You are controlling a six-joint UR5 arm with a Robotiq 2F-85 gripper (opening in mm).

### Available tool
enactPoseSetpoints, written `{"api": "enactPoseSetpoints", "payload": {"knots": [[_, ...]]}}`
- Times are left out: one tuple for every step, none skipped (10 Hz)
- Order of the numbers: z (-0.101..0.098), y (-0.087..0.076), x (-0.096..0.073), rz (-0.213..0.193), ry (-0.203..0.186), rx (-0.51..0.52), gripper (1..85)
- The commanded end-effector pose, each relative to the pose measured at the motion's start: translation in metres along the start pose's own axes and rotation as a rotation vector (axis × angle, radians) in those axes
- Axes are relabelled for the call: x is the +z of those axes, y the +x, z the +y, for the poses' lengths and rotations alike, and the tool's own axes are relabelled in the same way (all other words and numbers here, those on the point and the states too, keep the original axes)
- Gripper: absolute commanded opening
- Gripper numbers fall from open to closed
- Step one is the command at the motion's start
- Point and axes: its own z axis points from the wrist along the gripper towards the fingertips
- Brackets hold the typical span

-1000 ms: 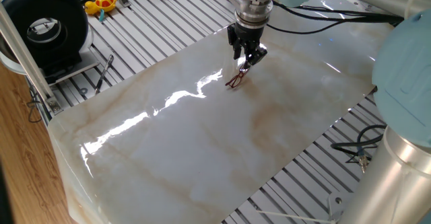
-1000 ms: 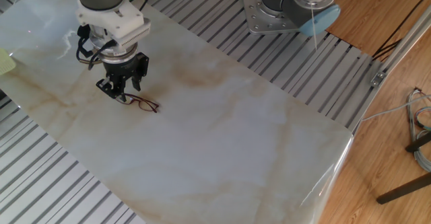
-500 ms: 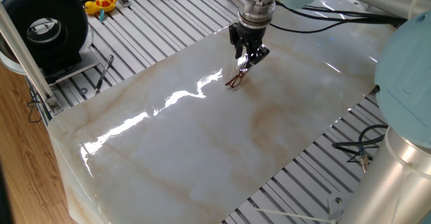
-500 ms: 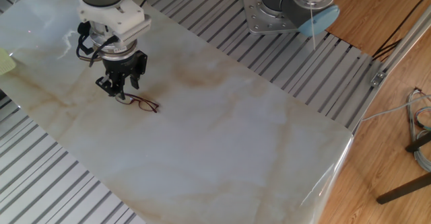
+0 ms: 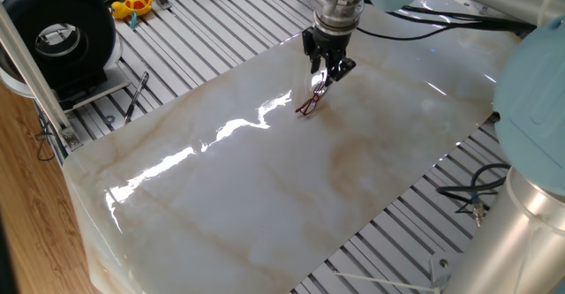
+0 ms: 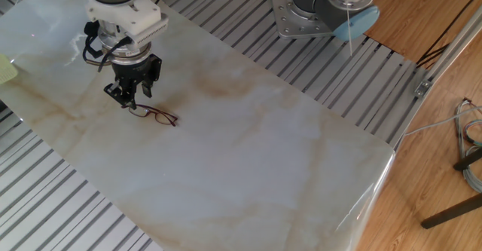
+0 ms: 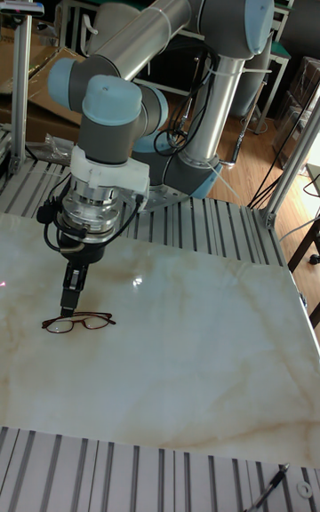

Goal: Unfold the leg of the glasses (with one hand)

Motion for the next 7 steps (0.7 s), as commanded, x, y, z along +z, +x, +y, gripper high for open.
{"api": "enactPoseSetpoints", "payload": {"knots": [[-0.0006,0.0095,0.002,0.001,0.012,0.003,44.3],[-0.0009,0.0092,0.0019,0.001,0.012,0.008,44.0],[0.0002,0.007,0.0005,-0.007,0.007,0.011,44.0],[0.0007,0.0086,-0.003,-0.006,0.004,0.011,44.0],[0.0027,0.0083,-0.0046,-0.01,-0.005,0.001,44.0],[0.0055,0.0051,-0.0047,-0.022,-0.016,-0.006,44.0],[0.0075,-0.0004,-0.0049,-0.043,-0.024,-0.005,43.7]]}}
